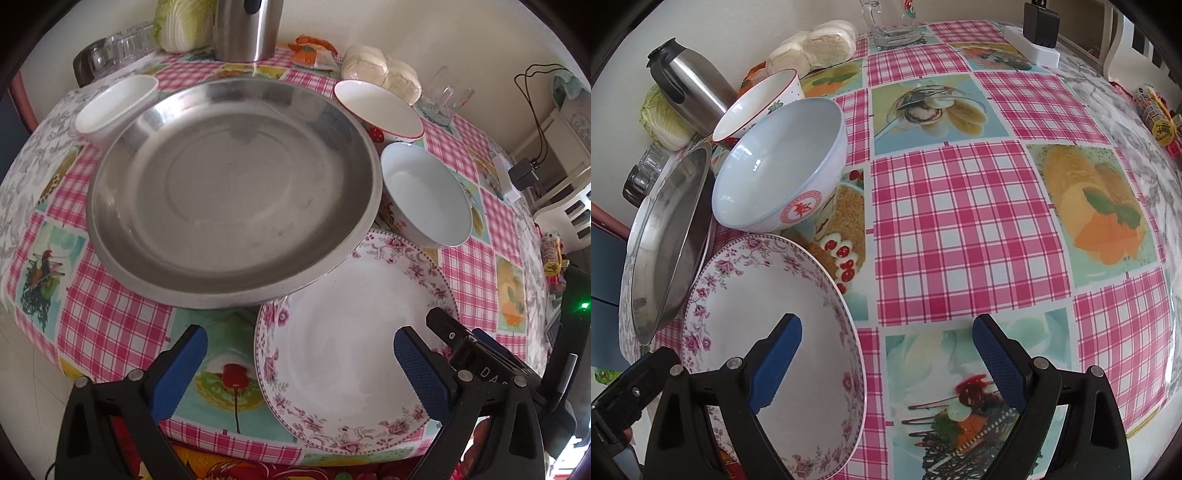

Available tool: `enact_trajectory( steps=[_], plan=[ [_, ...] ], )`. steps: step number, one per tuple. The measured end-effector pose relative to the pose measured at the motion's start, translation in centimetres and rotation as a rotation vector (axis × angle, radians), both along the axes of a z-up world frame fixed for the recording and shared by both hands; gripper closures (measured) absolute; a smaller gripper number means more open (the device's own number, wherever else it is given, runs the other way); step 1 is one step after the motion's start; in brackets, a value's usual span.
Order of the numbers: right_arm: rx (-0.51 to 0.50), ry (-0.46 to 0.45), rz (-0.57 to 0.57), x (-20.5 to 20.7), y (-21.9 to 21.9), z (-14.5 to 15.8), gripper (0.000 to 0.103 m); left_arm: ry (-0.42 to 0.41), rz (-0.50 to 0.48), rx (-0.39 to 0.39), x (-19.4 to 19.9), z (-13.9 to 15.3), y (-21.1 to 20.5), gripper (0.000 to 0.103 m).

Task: Organize plates and bowls
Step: 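Close the right tool on the plate rim while the left tool grips it too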

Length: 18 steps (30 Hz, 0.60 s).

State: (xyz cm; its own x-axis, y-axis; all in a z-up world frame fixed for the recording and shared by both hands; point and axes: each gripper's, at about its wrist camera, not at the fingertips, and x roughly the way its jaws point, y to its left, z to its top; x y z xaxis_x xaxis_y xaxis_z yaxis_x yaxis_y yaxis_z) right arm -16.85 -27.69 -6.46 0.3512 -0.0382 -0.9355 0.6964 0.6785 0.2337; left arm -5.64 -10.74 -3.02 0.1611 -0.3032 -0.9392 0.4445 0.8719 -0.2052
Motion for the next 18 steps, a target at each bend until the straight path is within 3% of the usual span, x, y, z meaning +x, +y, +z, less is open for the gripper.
enact_trajectory(
  steps=[2, 5, 7, 9, 12, 15, 18],
  plan=[
    [-0.002, -0.009, 0.009, 0.3, 0.2, 0.1, 0.014, 0.04, 0.015, -0.011, 0.1, -0.6, 0.2, 0.004],
    [-0.006, -0.026, 0.022, 0.7, 0.6, 0.2, 0.035, 0.108, 0.047, -0.02, 0.6, -1.8, 0.6, 0.016],
    [-0.002, -0.038, 0.032, 1.0, 0.8, 0.4, 0.043, 0.14, 0.067, -0.017, 0.9, -2.5, 0.7, 0.022],
    [0.005, -0.048, 0.04, 1.1, 1.0, 0.5, 0.064, 0.163, 0.087, -0.019, 1.2, -3.0, 0.9, 0.024],
    [0.024, -0.063, 0.053, 1.3, 1.2, 0.5, 0.078, 0.198, 0.112, -0.031, 1.6, -3.6, 1.2, 0.033],
    [0.035, -0.081, 0.068, 1.6, 1.4, 0.4, 0.086, 0.214, 0.121, -0.04, 2.0, -4.0, 1.2, 0.038],
    [0.033, -0.084, 0.079, 1.9, 1.7, 0.5, 0.086, 0.207, 0.118, -0.048, 2.0, -3.8, 1.1, 0.041]
  ],
)
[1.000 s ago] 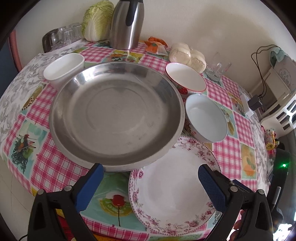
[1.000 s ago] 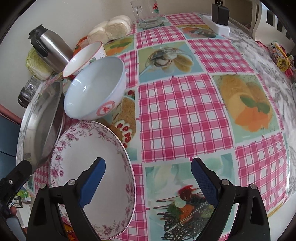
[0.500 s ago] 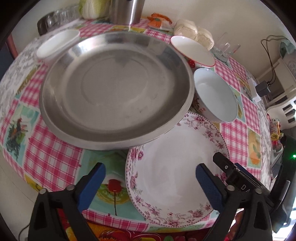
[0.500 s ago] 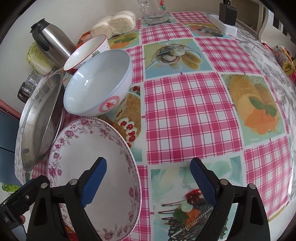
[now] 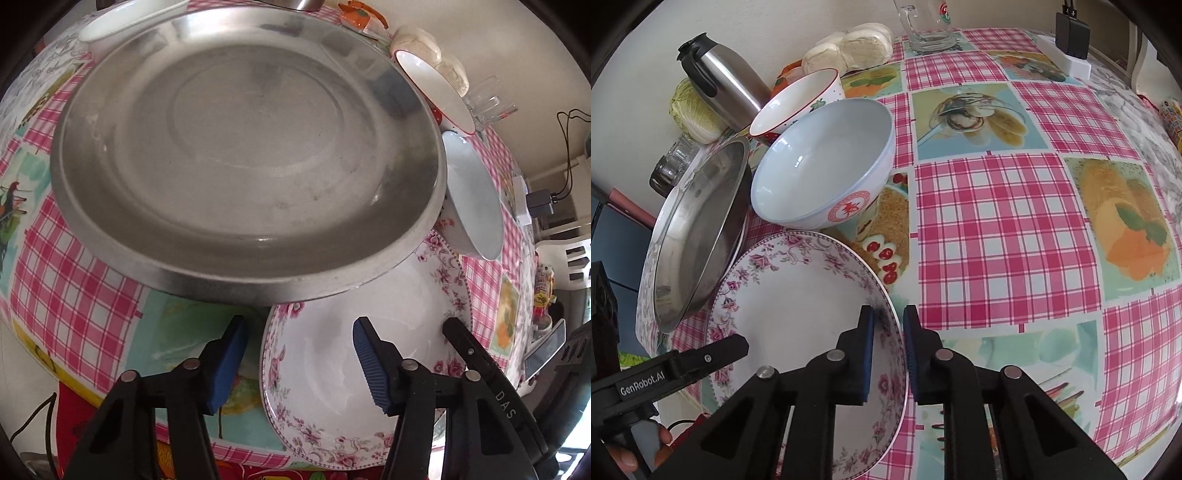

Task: Organize plates and bowls
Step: 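Close the right tool on the plate rim while the left tool grips it too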

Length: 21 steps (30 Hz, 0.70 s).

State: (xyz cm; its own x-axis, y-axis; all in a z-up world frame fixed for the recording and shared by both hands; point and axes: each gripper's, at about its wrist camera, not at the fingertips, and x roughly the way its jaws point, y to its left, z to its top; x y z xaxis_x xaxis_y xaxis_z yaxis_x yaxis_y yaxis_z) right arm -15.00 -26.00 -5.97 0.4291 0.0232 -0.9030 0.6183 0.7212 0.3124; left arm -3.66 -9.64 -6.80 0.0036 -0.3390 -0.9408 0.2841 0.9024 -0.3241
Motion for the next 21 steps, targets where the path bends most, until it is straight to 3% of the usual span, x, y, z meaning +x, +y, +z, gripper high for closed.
enact_trajectory(
  steps=[5, 16, 21],
  plan=[
    [0.045, -0.027, -0.013, -0.3, -0.8, -0.6, 0.086, -0.017, -0.01, 0.004, 0.0, 0.3, -0.6, 0.044],
    [0.109, -0.066, -0.033, -1.3, -1.9, -1.1, 0.087, -0.031, -0.042, 0.018, -0.2, 0.3, -0.6, 0.069],
    [0.125, -0.07, -0.055, -2.3, -3.0, -1.2, 0.087, -0.031, -0.081, 0.015, -0.7, 0.3, -0.5, 0.074]
  ],
)
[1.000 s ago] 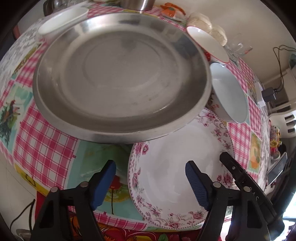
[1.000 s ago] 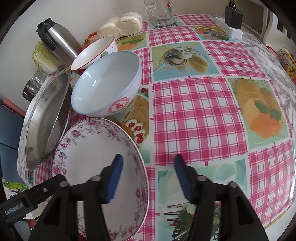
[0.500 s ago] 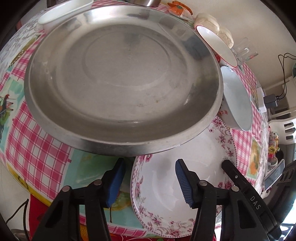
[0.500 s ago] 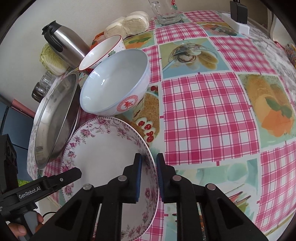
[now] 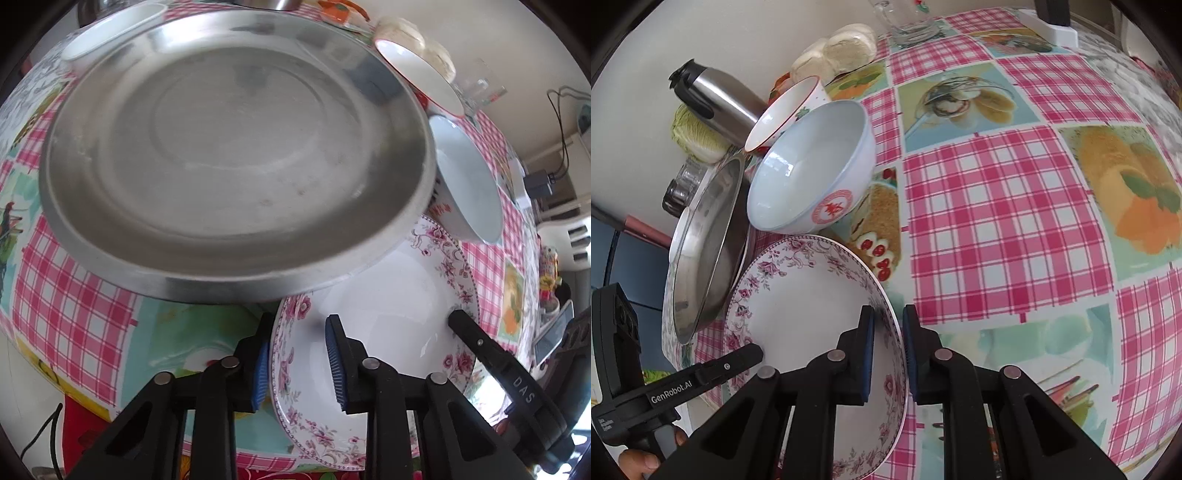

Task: Organize plates and bowls
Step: 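Close the right tool on the plate rim while the left tool grips it too, then lift the pink-floral plate with both tools and carry it toward the steel basin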

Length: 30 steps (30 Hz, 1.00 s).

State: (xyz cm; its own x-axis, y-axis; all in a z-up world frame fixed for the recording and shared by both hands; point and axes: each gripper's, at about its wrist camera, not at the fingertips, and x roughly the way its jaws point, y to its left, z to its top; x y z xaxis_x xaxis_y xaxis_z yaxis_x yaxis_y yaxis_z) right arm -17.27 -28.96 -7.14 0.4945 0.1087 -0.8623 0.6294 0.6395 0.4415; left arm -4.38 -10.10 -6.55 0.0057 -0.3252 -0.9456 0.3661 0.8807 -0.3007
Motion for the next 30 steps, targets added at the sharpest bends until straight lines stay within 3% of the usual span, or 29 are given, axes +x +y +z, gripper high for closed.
enact_trajectory(
  steps=[5, 14, 30],
  plan=[
    [0.024, -0.007, -0.036, -1.4, -1.0, 0.1, 0.087, -0.012, -0.059, 0.007, -0.7, 0.1, -1.1, 0.074],
    [0.022, -0.001, -0.038, -2.5, -1.5, 0.8, 0.087, -0.029, -0.06, -0.011, -0.7, 1.3, -2.0, 0.08],
    [-0.078, -0.031, -0.008, -4.0, -0.5, 4.9, 0.087, -0.038, -0.074, -0.068, -0.9, 2.5, -1.5, 0.08]
  ],
)
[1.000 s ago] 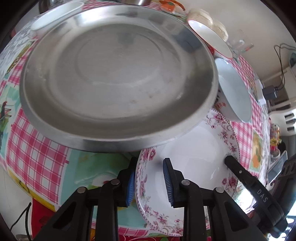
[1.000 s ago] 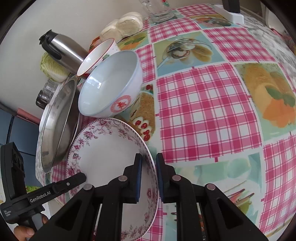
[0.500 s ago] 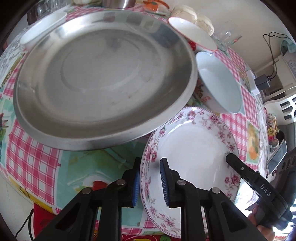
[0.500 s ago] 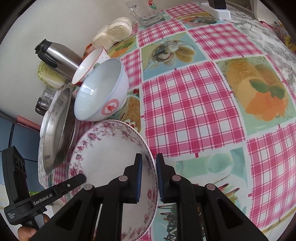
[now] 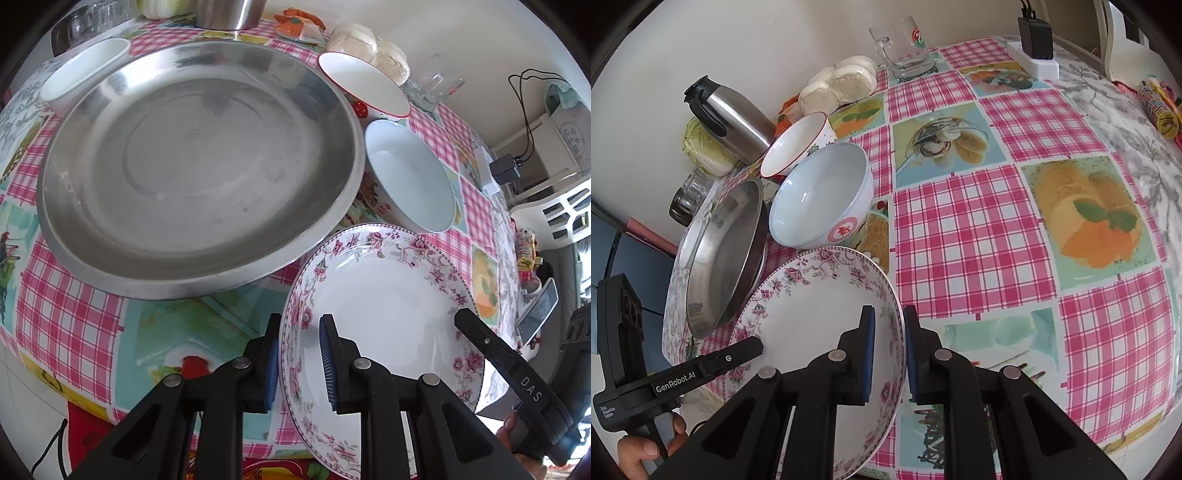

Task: Organize plates and bowls
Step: 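Lift the pink-floral plate with both tools and carry it toward the steel basin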

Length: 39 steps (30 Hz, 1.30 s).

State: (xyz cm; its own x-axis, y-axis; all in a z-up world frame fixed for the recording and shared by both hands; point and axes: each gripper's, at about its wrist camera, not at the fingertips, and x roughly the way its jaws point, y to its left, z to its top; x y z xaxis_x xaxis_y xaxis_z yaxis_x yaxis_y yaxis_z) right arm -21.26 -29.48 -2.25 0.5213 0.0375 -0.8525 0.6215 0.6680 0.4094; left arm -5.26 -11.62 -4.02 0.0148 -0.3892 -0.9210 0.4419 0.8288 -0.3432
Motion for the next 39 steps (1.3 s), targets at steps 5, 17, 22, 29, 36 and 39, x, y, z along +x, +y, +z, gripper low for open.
enact_trajectory(
  steps=[5, 17, 22, 29, 36, 39],
  plan=[
    [-0.008, -0.008, -0.012, -0.5, 0.1, 0.6, 0.087, 0.004, -0.007, -0.013, -0.1, 0.2, -0.1, 0.08],
    [-0.073, -0.076, -0.015, -1.5, 1.0, 3.5, 0.087, -0.078, -0.004, -0.103, -0.5, 3.2, 1.0, 0.08],
    [-0.101, -0.114, -0.013, -1.2, 1.4, 4.9, 0.087, -0.127, 0.008, -0.15, 0.0, 4.8, 1.5, 0.08],
    [-0.149, -0.173, -0.02, -0.1, 1.7, 7.0, 0.087, -0.176, 0.027, -0.19, 1.7, 6.8, 1.5, 0.08],
    [-0.119, -0.19, -0.045, 1.8, 0.7, 7.5, 0.087, -0.211, 0.031, -0.174, 3.6, 8.0, 0.3, 0.08],
    [-0.129, -0.197, -0.047, 2.8, 0.4, 7.9, 0.087, -0.211, 0.041, -0.178, 4.5, 8.4, 0.2, 0.08]
  ],
)
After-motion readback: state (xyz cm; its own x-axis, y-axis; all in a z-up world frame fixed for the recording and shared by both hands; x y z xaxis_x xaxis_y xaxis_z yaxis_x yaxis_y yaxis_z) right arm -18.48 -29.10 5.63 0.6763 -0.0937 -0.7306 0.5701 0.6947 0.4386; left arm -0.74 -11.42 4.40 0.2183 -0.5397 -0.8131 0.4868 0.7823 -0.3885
